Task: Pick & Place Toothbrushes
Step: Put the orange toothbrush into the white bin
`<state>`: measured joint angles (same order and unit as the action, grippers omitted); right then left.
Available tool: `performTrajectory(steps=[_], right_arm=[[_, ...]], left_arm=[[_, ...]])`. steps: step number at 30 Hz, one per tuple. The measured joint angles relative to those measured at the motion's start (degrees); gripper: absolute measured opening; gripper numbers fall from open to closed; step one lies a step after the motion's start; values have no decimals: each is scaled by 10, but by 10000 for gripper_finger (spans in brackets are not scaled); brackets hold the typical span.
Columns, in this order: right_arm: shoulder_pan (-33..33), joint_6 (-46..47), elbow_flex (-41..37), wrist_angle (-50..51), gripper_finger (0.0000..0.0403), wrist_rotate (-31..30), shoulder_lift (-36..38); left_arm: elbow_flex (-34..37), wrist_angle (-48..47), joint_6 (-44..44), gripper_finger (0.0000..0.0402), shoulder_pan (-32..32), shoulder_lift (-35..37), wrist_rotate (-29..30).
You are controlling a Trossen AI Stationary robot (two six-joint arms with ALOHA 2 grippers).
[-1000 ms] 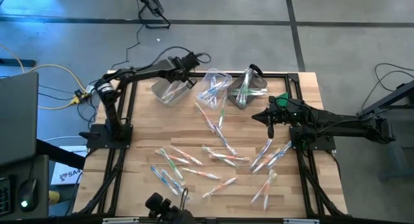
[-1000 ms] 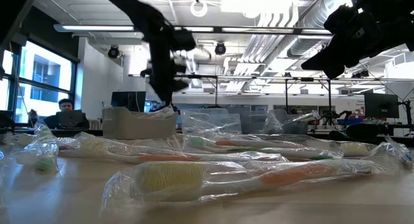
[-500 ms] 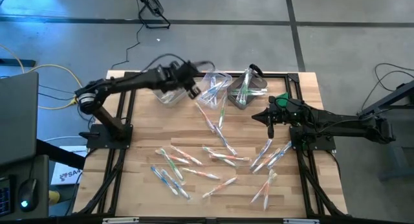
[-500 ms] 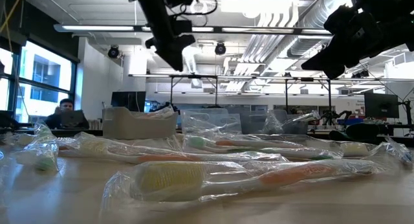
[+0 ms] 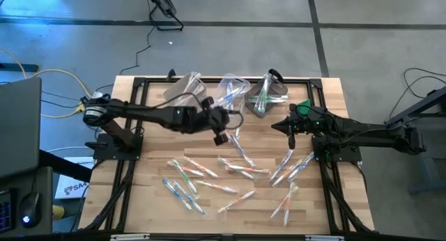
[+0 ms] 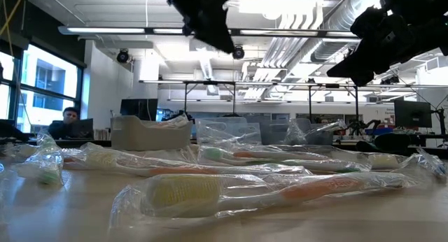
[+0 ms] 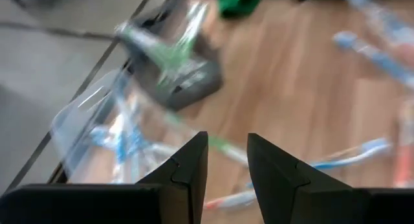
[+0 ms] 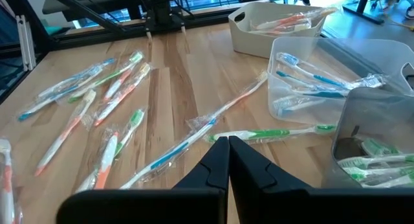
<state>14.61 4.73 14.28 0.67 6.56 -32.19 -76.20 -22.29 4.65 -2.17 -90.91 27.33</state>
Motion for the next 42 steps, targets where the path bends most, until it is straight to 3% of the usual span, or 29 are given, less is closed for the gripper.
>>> performTrajectory(steps=[10, 42], right_arm=[[0, 0, 0, 0, 2, 0, 0], [0, 0, 0, 0, 2, 0, 0]], left_arm=[[0, 22, 1, 104, -51, 0, 0], [0, 28, -14, 104, -46, 0, -26]])
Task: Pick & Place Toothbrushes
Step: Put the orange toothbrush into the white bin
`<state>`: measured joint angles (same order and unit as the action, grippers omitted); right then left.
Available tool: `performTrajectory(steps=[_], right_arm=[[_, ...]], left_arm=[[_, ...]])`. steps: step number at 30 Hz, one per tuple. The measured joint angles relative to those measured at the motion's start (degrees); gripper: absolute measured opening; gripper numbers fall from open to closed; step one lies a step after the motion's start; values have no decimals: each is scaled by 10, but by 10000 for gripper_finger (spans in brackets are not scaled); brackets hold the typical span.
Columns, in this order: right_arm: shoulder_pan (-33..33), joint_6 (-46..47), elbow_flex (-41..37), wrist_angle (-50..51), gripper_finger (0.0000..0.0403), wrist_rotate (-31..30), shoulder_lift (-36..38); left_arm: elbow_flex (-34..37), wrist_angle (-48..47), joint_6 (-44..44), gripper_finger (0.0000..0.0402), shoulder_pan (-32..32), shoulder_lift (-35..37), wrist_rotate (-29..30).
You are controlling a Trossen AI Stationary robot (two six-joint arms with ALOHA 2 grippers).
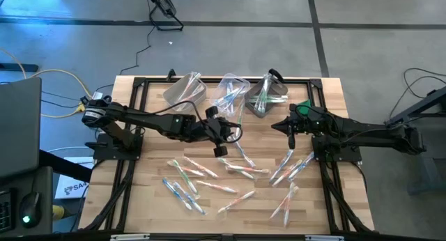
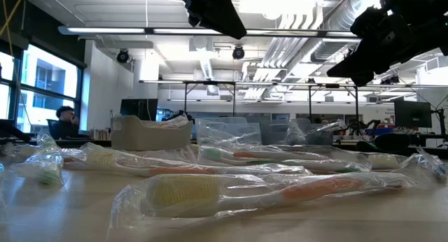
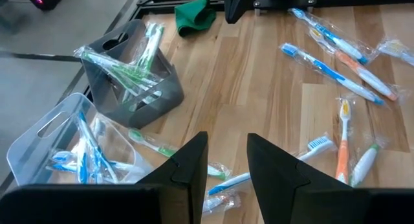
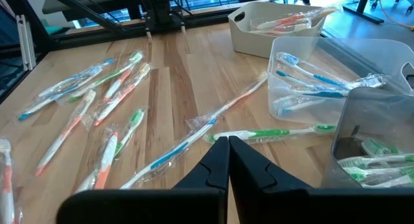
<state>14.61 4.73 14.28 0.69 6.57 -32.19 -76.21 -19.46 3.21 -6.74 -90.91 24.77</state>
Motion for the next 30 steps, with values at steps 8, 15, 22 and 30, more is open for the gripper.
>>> performTrajectory(steps=[8, 15, 22, 30], right_arm=[[0, 0, 0, 0, 2, 0, 0], [0, 0, 0, 1, 2, 0, 0], [0, 0, 0, 1, 2, 0, 0], [0, 0, 0, 5, 2, 0, 0]], left_arm=[[0, 0, 0, 104, 0, 0, 0], [0, 2, 39, 104, 0, 0, 0], [0, 26, 121, 104, 0, 0, 0], [0, 26, 153, 104, 0, 0, 0]])
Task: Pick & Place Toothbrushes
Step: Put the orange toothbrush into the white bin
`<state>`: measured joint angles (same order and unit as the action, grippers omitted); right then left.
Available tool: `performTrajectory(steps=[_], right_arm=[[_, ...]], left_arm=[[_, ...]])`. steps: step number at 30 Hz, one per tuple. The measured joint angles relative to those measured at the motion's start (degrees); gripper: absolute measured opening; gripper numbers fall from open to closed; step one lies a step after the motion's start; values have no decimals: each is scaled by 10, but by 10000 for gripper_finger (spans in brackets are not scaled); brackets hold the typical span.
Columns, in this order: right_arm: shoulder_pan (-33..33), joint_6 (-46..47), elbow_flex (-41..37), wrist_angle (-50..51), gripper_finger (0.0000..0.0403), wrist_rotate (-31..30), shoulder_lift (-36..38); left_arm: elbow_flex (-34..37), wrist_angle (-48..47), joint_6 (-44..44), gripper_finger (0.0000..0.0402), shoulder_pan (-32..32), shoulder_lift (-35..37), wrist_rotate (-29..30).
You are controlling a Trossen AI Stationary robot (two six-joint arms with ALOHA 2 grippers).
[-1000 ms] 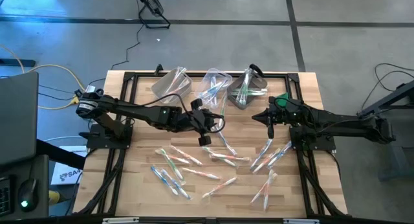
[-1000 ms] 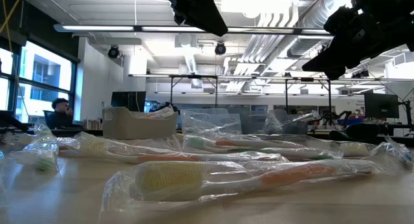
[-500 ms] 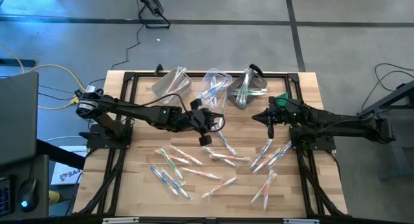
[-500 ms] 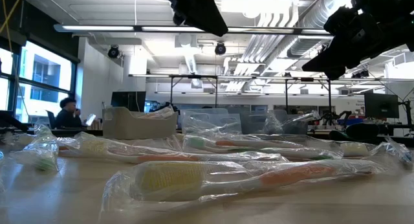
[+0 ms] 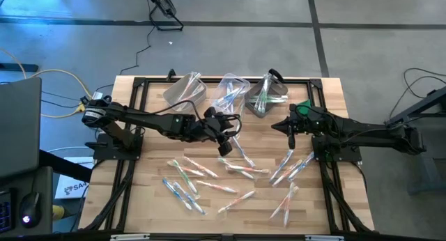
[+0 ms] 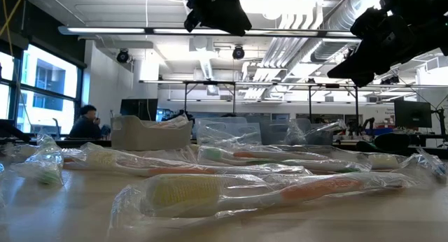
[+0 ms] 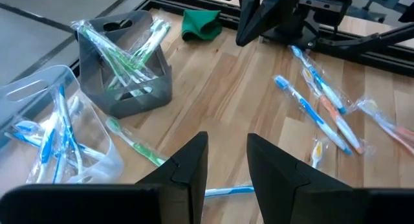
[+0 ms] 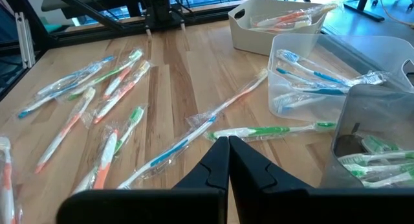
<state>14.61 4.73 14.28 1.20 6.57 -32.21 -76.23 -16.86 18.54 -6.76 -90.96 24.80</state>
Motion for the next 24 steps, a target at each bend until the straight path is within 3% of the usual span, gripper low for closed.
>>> performTrajectory(steps=[7, 16, 24], right_arm=[[0, -3, 0, 0, 2, 0, 0], [0, -4, 0, 0, 2, 0, 0], [0, -4, 0, -1, 2, 0, 0]], left_arm=[[0, 0, 14, 94, 0, 0, 0], [0, 0, 17, 6, 0, 0, 0], [0, 1, 43, 14, 0, 0, 0]])
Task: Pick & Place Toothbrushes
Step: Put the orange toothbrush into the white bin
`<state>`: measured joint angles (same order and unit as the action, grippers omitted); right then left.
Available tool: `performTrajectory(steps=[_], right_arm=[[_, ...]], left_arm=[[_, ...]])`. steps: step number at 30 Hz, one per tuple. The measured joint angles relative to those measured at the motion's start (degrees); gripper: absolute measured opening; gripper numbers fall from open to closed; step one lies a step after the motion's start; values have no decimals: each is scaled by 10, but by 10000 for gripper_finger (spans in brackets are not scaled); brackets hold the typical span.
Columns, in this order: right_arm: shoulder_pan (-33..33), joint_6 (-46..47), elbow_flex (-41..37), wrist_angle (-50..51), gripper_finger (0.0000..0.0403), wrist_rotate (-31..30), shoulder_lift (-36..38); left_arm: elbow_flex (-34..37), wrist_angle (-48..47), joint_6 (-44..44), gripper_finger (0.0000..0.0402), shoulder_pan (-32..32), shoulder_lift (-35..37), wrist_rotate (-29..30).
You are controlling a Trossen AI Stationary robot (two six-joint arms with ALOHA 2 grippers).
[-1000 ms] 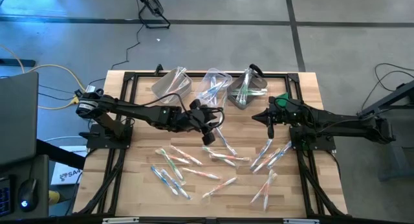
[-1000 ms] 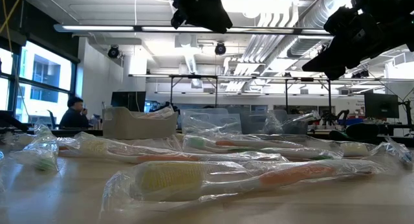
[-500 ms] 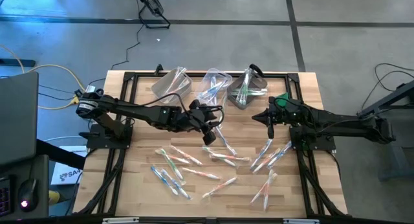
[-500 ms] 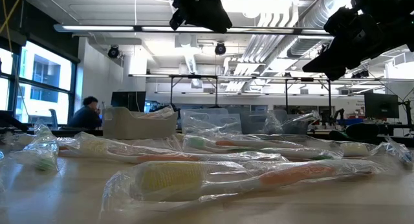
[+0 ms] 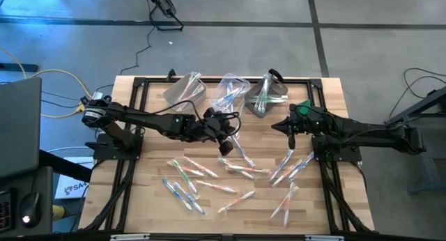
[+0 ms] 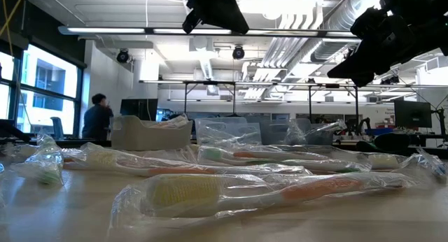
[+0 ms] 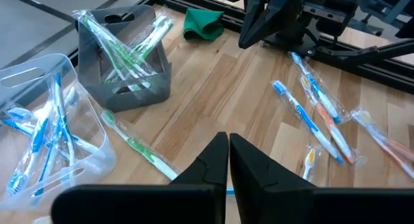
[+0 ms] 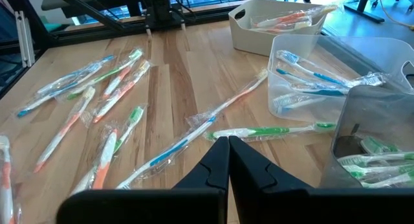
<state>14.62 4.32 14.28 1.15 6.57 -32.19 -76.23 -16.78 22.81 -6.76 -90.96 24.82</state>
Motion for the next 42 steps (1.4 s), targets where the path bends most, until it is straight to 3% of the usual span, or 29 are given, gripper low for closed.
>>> performTrajectory(steps=[17, 25, 34, 42], right_arm=[[0, 0, 0, 6, 2, 0, 0], [0, 0, 0, 6, 2, 0, 0], [0, 0, 0, 10, 2, -4, 0], [0, 0, 0, 12, 2, -5, 0]], left_arm=[[0, -26, 35, 8, 8, -53, -1], [0, -69, 46, 1, 65, -57, -52], [0, -68, 74, 0, 99, -113, -63], [1, -54, 115, 0, 97, -185, -14]])
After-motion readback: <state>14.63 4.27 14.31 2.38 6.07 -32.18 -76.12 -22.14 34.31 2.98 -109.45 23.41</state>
